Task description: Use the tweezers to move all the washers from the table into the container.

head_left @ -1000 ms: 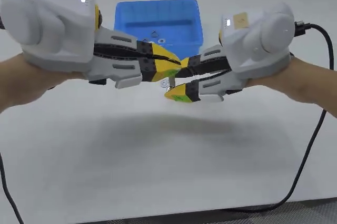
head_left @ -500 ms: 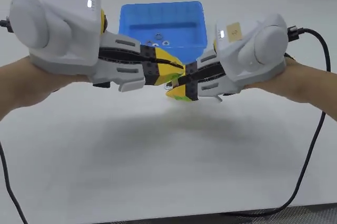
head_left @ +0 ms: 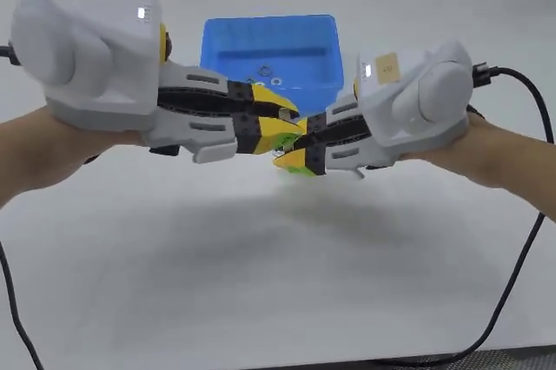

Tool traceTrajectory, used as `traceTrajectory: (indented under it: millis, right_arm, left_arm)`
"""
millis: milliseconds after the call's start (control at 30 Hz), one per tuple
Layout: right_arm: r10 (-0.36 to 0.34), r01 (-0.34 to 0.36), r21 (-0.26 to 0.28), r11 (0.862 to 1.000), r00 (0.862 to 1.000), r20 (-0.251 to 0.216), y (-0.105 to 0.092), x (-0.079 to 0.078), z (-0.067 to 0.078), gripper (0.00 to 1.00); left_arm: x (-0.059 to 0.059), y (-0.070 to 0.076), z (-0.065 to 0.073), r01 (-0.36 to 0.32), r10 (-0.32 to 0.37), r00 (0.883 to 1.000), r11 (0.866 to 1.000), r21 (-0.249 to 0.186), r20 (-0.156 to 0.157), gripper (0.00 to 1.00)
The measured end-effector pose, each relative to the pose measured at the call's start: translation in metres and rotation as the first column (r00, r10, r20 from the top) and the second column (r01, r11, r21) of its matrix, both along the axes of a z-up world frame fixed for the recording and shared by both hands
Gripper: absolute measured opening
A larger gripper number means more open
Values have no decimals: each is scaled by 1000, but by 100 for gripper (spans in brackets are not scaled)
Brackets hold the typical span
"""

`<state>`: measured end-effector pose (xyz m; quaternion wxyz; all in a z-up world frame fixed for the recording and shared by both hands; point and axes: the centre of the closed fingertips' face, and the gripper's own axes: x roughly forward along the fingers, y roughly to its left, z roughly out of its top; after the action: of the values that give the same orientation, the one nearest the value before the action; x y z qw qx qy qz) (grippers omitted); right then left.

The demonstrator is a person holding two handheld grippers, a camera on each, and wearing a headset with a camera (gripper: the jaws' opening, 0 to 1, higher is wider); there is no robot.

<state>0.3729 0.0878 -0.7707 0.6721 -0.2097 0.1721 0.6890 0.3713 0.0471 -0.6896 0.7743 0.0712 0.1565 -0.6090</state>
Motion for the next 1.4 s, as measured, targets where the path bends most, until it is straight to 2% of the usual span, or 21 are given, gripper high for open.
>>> traceTrajectory:
  millis: [267, 367, 400, 467, 600, 700, 733, 833, 967, 1033, 1100, 1133, 1167, 1200, 1233, 1267, 1333, 1400]
  right_arm:
    - [-24, 24, 22, 999, 1000, 7, 3, 0, 13, 9]
    - [-36, 36, 40, 999, 999, 6, 5, 0, 21, 9]
    - [-39, 38, 45, 998, 999, 9, 5, 0, 24, 9]
    - [-41, 40, 49, 998, 999, 12, 5, -1, 30, 9]
    - [-40, 39, 52, 998, 999, 20, 5, -2, 38, 9]
    - [-35, 34, 40, 999, 999, 37, 4, -2, 44, 9]
    - [-37, 35, 39, 999, 998, 43, 3, -3, 47, 9]
    - [-39, 37, 47, 998, 998, 48, 1, -4, 56, 9]
    - [-39, 36, 34, 999, 997, 69, -3, -4, 63, 9]
    - [-58, 55, 42, 998, 996, 71, -6, -1, 68, 9]
    - [-68, 64, 47, 997, 995, 75, -8, 1, 72, 9]
    - [-73, 69, 47, 996, 994, 80, -10, 3, 74, 9]
    - [-74, 71, 47, 996, 994, 81, -11, 4, 76, 9]
    - [-77, 74, 45, 996, 993, 85, -12, 6, 77, 9]
    - [-80, 76, 45, 996, 993, 89, -12, 8, 78, 9]
    - [-83, 79, 48, 996, 992, 90, -13, 10, 80, 9]
    - [-94, 89, 60, 994, 992, 86, -12, 15, 84, 9]
    - [-97, 91, 64, 994, 991, 89, -11, 18, 87, 9]
  left_arm:
    - [2, 5, 8, -34, 34, 999, 999, -11, 30, 30]
    - [3, 6, 16, -52, 53, 997, 999, -12, 54, 34]
    - [9, 9, 24, -96, 99, 993, 994, -44, 70, 39]
    - [14, 14, 33, -146, 151, 987, 984, -97, 48, 46]
    - [18, 26, 40, -189, 198, 977, 976, -110, 76, 54]
    - [23, 37, 55, -266, 285, 954, 948, -175, 90, 67]
    - [22, 40, 57, -272, 291, 953, 945, -182, 86, 70]
    - [17, 51, 61, -292, 312, 945, 939, -183, 94, 75]
    - [9, 63, 56, -319, 336, 937, 934, -160, 93, 80]
    - [13, 72, 52, -378, 395, 914, 913, -156, 96, 85]
    - [13, 78, 51, -411, 430, 898, 896, -168, 95, 91]
    - [13, 79, 50, -416, 436, 895, 893, -170, 97, 93]
    - [13, 82, 49, -436, 455, 885, 884, -171, 99, 93]
    - [16, 86, 49, -474, 496, 863, 861, -182, 100, 93]
    - [17, 88, 50, -495, 520, 848, 845, -201, 98, 93]
    - [16, 87, 50, -497, 524, 847, 841, -212, 91, 94]
    - [12, 85, 46, -494, 519, 851, 843, -214, 78, 97]
    - [8, 82, 40, -482, 503, 861, 854, -195, 78, 98]
